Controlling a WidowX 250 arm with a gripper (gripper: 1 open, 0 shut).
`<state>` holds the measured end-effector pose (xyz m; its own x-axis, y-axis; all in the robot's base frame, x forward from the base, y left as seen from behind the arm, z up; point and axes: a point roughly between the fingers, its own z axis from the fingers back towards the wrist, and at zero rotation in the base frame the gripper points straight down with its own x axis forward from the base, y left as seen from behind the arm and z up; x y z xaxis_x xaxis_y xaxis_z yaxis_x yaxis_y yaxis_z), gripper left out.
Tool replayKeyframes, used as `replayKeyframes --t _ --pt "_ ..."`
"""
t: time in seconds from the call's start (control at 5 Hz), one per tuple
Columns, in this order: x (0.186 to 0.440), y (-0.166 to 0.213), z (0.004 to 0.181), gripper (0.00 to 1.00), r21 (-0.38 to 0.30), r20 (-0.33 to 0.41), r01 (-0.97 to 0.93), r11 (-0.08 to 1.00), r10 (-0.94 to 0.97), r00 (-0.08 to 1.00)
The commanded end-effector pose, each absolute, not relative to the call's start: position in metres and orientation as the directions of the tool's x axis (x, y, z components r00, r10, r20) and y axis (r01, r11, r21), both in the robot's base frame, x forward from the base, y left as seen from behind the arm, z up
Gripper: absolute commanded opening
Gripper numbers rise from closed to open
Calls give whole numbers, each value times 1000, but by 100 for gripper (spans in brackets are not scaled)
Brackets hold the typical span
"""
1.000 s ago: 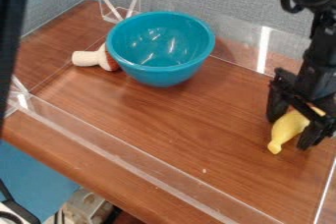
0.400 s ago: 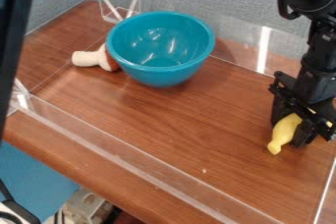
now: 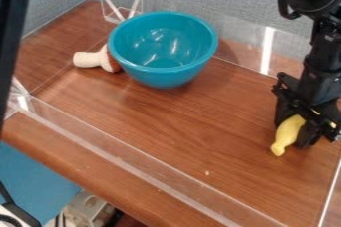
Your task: Put the yellow object in the blue bowl
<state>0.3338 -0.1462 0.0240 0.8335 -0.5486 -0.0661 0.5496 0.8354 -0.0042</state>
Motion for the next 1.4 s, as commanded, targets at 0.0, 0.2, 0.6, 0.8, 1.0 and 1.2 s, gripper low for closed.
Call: replayKeyframes --t 0.0,0.2,0.6,0.8,1.0,1.2 --pt "339 -134 26 0 1 -46 529 849 -528 848" --pt "339 -132 25 0 2 -49 523 853 -522 852" --pt "337 -128 25 0 4 -57 510 860 -509 859" --pt "336 -126 24 0 6 -62 506 863 -505 861" --pt "335 -126 25 0 8 -67 502 865 -500 863" --pt "335 -116 46 0 31 -41 460 887 -459 888"
